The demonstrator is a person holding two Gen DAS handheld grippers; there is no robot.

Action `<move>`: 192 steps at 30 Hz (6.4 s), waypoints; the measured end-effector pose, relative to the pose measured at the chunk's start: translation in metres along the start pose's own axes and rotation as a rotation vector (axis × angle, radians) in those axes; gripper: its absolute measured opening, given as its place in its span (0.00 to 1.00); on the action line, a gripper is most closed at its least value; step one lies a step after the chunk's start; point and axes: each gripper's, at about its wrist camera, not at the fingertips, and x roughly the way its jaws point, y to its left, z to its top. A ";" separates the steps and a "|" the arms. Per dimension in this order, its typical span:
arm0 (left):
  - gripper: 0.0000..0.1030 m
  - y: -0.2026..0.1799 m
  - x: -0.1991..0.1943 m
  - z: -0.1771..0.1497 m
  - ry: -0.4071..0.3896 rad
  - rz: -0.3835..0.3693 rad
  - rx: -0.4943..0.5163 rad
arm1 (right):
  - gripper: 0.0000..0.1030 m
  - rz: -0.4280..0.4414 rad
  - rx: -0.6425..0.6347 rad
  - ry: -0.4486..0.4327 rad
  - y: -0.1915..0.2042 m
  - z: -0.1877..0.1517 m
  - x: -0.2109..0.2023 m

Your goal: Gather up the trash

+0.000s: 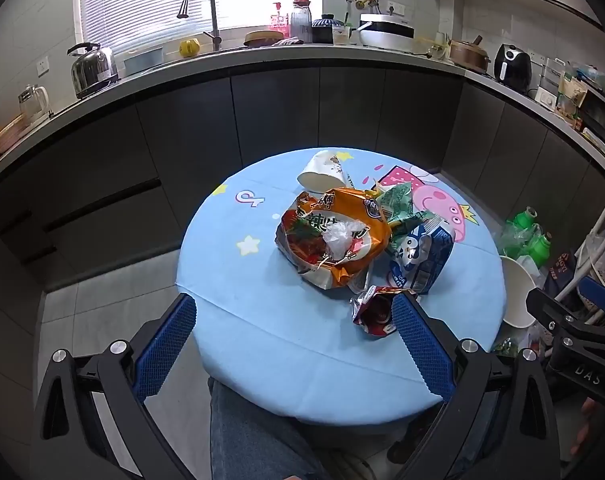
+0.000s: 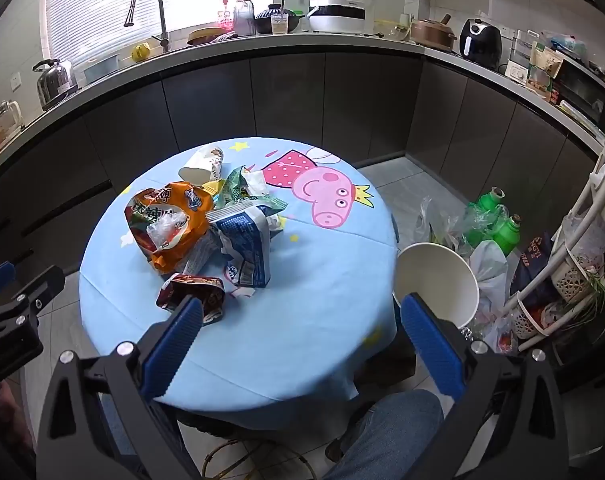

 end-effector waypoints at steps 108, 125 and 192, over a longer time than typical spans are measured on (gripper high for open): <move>0.39 0.040 0.228 0.094 0.404 -0.529 -0.085 | 0.39 0.338 -0.041 0.028 -0.005 0.037 0.110; 0.06 -0.016 0.105 0.120 -0.025 -0.094 0.239 | 0.39 0.352 -0.007 -0.042 -0.017 0.034 0.078; 0.07 -0.199 0.074 0.132 0.004 -0.758 0.145 | 0.41 0.066 0.276 -0.277 -0.208 0.026 0.006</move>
